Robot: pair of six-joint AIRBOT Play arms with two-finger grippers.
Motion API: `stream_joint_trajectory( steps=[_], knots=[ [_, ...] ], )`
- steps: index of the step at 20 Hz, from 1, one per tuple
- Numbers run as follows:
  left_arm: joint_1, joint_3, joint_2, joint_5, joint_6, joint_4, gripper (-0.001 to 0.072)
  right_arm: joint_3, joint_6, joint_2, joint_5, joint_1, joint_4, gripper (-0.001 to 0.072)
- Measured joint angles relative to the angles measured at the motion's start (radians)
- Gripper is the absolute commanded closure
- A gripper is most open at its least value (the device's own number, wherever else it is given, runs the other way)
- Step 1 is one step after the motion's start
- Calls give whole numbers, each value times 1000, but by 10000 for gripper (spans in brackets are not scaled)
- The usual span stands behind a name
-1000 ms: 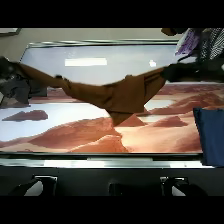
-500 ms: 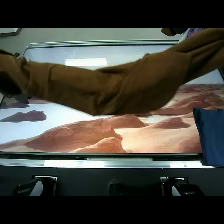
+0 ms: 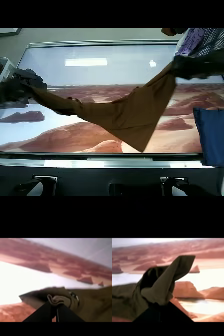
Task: Fold the clothes and pants, and hang the long-sleeved shirts on hangers.
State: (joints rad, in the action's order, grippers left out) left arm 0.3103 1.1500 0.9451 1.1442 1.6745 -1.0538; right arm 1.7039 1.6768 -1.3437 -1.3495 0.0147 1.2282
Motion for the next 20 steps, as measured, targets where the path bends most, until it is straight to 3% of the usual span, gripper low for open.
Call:
stream_joint_trajectory(
  steps=[7, 8, 9, 10, 12, 17, 20],
  knots=[
    [-102, -228, 327, -165, -49, 9, 689, 0, 26, -476, 147, 0, -181, 674],
    [-105, -237, 353, -175, -57, 8, 690, 0, 29, -504, 164, 0, -190, 611],
    [-105, -243, 369, -181, -66, 9, 689, 0, 35, -525, 178, -2, -194, 498],
    [-105, -247, 381, -186, -76, 9, 690, 0, 35, -536, 179, -6, -197, 432],
    [-105, -253, 394, -187, -90, 5, 690, 0, 19, -534, 151, -36, -199, 401],
    [-105, -258, 406, -158, -123, -3, 689, -21, -98, -442, -53, -210, -192, 390],
    [-105, -258, 407, -150, -129, -3, 689, -135, -161, -369, -145, -288, -190, 263]
  ],
)
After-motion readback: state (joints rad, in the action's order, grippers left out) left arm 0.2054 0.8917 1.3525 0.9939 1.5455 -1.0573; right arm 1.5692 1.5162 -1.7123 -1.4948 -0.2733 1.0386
